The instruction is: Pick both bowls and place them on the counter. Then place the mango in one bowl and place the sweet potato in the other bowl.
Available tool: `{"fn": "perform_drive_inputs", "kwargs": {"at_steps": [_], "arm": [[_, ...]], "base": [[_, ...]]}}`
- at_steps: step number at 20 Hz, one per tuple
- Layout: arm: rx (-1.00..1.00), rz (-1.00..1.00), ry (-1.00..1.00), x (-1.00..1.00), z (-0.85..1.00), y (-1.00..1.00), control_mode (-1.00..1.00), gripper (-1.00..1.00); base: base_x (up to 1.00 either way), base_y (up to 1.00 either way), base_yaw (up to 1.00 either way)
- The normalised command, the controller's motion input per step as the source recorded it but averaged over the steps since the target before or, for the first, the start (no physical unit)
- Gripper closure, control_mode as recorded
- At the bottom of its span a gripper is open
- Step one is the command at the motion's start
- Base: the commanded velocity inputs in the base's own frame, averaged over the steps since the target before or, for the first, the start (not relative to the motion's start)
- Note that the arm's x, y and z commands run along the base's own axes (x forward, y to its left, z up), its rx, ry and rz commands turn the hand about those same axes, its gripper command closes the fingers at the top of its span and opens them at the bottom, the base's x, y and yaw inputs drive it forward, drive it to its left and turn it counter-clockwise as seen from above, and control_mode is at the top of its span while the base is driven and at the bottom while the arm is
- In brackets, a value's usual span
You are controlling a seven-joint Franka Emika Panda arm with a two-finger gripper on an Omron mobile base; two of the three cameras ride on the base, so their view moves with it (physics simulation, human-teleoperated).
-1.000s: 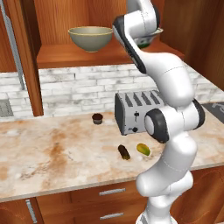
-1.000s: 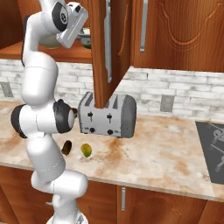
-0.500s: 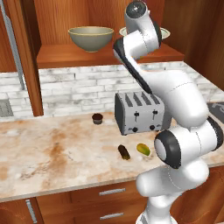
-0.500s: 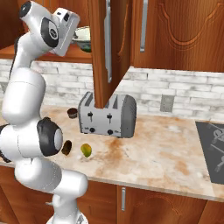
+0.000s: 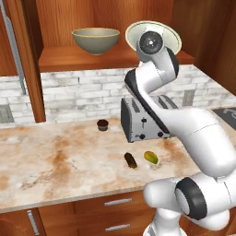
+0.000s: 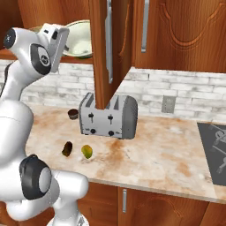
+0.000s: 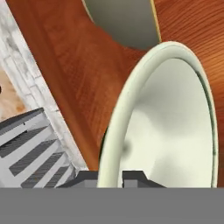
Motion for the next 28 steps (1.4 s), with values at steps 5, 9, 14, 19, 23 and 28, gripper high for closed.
{"fn": "perform_drive_inputs", "kwargs": {"at_steps": [5,9,14,19,23,28], "arm": [[0.00,0.03,0.02,-0.61,0.00,0.47,-1.00,1.00],[0.00,0.01,0.02,-0.70,-0.08,0.52,-1.00,1.00],[-0.01,0.11,0.02,-0.71,-0.41,0.57,-1.00,1.00],[0.00,0.10,0.00,-0.35,-0.67,0.74,-1.00,1.00],[0.00,0.09,0.03,-0.01,-0.76,0.80,-1.00,1.00],[0.00,0.07,0.02,0.00,-0.72,0.60,-1.00,1.00]], "base": [[0.00,0.00,0.00],[0.00,0.00,0.00],[0.00,0.00,0.00],[0.00,0.00,0.00],[0.00,0.00,0.00],[0.00,0.00,0.00]]}}
